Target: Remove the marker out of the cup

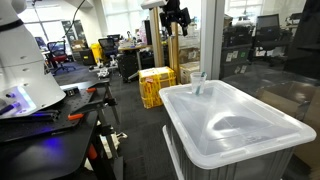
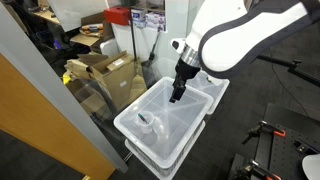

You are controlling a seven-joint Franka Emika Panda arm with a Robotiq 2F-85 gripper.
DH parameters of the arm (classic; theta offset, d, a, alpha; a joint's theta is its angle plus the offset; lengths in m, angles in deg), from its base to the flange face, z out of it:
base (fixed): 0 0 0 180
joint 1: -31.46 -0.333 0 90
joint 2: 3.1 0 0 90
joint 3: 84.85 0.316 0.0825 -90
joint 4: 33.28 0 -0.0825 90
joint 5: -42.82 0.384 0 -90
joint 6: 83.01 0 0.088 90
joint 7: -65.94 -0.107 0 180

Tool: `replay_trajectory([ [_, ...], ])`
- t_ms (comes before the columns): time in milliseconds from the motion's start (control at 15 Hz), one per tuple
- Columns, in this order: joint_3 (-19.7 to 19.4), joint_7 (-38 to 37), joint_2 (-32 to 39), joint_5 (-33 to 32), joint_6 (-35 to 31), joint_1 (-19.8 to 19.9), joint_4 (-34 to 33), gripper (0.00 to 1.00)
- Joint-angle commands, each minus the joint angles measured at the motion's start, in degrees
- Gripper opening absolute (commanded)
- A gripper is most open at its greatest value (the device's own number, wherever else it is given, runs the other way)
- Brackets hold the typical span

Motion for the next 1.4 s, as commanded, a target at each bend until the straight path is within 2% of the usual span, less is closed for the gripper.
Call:
replay_trajectory([
  [0, 3.93, -0.97, 6.31, -1.6, -4.47, 3.64, -3.51, 1.0],
  [333, 7.82, -4.59, 13.84, -5.91, -9.41, 7.06, -7.38, 1.0],
  [733, 8.61, -13.31, 20.68, -15.7, -10.71, 7.45, -12.42, 1.0],
  [867, 9.54, -13.74, 19.45, -17.31, -9.83, 8.59, -10.78, 1.0],
  [1200, 9.92, -14.31, 20.67, -17.96, -9.82, 8.57, -11.97, 1.0],
  [1333, 10.54, -14.46, 21.37, -17.81, -12.38, 9.24, -11.42, 1.0],
])
